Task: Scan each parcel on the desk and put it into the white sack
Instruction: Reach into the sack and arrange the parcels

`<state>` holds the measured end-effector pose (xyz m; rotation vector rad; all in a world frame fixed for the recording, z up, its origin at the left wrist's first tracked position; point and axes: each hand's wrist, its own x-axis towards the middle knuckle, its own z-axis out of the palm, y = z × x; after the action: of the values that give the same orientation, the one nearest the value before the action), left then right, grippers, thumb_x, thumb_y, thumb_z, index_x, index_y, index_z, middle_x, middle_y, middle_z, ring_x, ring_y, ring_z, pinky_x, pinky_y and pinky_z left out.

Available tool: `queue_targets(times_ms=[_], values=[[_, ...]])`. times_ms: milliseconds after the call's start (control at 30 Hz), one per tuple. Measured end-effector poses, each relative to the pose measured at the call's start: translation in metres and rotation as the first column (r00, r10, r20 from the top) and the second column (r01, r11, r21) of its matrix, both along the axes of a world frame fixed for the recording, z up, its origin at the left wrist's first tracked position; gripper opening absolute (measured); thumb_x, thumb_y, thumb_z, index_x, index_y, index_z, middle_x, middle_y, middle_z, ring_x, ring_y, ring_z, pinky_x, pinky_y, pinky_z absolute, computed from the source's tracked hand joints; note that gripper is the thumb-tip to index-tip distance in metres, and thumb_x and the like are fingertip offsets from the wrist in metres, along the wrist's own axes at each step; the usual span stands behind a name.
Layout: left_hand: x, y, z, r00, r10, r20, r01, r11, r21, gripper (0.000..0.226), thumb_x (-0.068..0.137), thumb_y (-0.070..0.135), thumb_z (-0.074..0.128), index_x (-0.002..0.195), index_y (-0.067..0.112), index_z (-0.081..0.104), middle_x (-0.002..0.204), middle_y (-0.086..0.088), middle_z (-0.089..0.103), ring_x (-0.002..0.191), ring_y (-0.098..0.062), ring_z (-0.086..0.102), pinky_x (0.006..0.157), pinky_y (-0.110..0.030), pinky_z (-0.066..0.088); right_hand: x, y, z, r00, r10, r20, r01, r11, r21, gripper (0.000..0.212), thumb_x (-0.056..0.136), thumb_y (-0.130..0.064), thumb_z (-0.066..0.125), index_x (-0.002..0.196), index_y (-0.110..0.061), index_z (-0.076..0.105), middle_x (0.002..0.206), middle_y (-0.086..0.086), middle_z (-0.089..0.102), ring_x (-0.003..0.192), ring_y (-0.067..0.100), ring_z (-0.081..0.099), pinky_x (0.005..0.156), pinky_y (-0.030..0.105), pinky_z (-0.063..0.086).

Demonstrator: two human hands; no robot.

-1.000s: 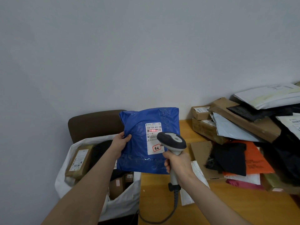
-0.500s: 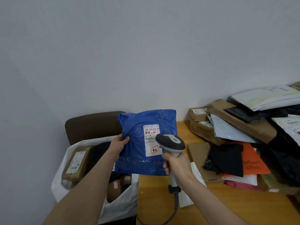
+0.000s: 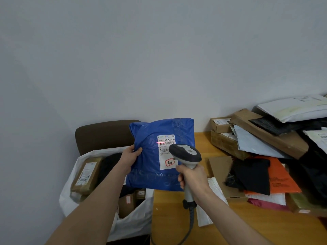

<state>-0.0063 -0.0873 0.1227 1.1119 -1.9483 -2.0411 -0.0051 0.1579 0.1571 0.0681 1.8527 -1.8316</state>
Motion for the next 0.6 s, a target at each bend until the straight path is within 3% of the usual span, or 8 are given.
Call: queue_targets(times_ms=[167, 333, 467, 600], values=[[0.025, -0.037, 0.002, 0.997, 0.071, 0.006, -0.071, 0.996, -0.06, 0.038, 0.096, 0.018, 0.053, 0.133, 0.012, 0.048, 0.13, -0.005, 0.053, 0.122, -0.028, 0.049, 0.102, -0.046, 0.04, -0.007, -0.037, 0.0, 0.996, 0.082, 0.03, -0.08, 0.995, -0.066, 0.004, 0.087, -0.009, 0.066, 0.088, -0.005, 0.064, 0.061, 0.011, 0.065, 0.047, 0.015, 0.052, 0.05, 0.026, 0.045], [0.07, -0.123, -0.005, 0.973, 0.23, 0.011, -0.225, 0.957, -0.184, 0.029, 0.096, 0.01, 0.053, 0.125, 0.007, 0.055, 0.121, -0.01, 0.059, 0.115, -0.033, 0.054, 0.095, -0.043, 0.045, -0.021, -0.104, -0.014, 0.995, 0.081, 0.065, -0.079, 0.996, -0.032, 0.002, 0.088, -0.005, 0.063, 0.086, -0.005, 0.063, 0.06, 0.01, 0.062, 0.046, 0.015, 0.05, 0.047, 0.025, 0.042], [0.096, -0.192, -0.028, 0.934, 0.306, 0.182, -0.274, 0.944, -0.183, 0.042, 0.096, 0.008, 0.055, 0.137, 0.003, 0.046, 0.133, -0.017, 0.052, 0.12, -0.038, 0.05, 0.097, -0.043, 0.042, -0.032, -0.161, -0.035, 0.99, 0.055, 0.126, -0.058, 0.998, 0.021, 0.004, 0.089, -0.006, 0.062, 0.087, -0.003, 0.064, 0.061, 0.009, 0.062, 0.048, 0.015, 0.052, 0.051, 0.027, 0.043], [0.098, -0.227, -0.071, 0.895, 0.253, 0.366, -0.227, 0.967, -0.115, 0.042, 0.095, 0.003, 0.055, 0.135, -0.005, 0.045, 0.136, -0.021, 0.049, 0.123, -0.04, 0.046, 0.102, -0.044, 0.038, -0.04, -0.206, -0.067, 0.98, -0.009, 0.197, -0.011, 0.995, 0.101, 0.005, 0.089, -0.006, 0.062, 0.085, -0.004, 0.064, 0.058, 0.008, 0.062, 0.046, 0.015, 0.052, 0.048, 0.026, 0.043]])
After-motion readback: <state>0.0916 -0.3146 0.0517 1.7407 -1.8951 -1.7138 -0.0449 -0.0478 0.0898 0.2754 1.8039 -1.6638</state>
